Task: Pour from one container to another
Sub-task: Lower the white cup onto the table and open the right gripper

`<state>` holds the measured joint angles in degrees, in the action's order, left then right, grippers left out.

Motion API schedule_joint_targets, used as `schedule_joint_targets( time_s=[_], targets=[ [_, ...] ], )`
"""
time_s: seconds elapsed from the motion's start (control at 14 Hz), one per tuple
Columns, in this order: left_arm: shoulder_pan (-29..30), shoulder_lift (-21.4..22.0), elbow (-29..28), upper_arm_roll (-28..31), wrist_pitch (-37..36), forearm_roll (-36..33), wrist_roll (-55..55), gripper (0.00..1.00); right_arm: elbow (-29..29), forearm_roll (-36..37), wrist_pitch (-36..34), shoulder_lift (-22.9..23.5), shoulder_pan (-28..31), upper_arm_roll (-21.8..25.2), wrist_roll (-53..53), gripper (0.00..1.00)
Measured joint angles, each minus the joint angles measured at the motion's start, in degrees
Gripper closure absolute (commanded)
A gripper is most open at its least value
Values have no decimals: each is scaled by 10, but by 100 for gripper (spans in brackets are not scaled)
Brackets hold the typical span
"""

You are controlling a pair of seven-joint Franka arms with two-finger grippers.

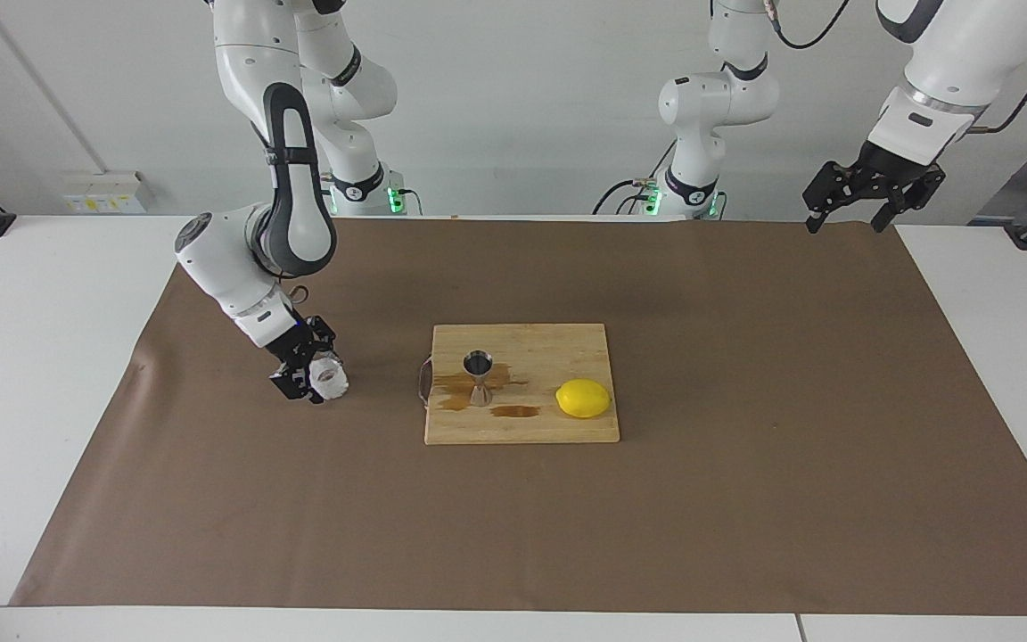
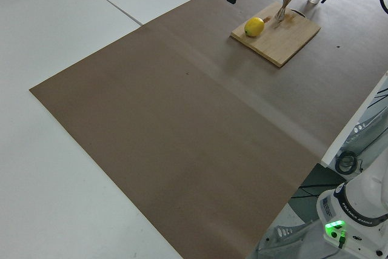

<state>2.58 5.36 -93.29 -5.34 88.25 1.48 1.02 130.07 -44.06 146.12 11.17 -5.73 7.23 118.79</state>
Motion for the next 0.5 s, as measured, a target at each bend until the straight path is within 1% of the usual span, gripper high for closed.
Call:
schedule_joint_targets(
  time_s=[0.21, 0.5],
  targets=[
    [0, 0, 0, 0, 0, 0, 0, 0, -1, 0, -3, 0, 1, 0, 0, 0],
    [0, 0, 0, 0, 0, 0, 0, 0, -4, -2, -56, -7, 9, 1, -1, 0]
  ],
)
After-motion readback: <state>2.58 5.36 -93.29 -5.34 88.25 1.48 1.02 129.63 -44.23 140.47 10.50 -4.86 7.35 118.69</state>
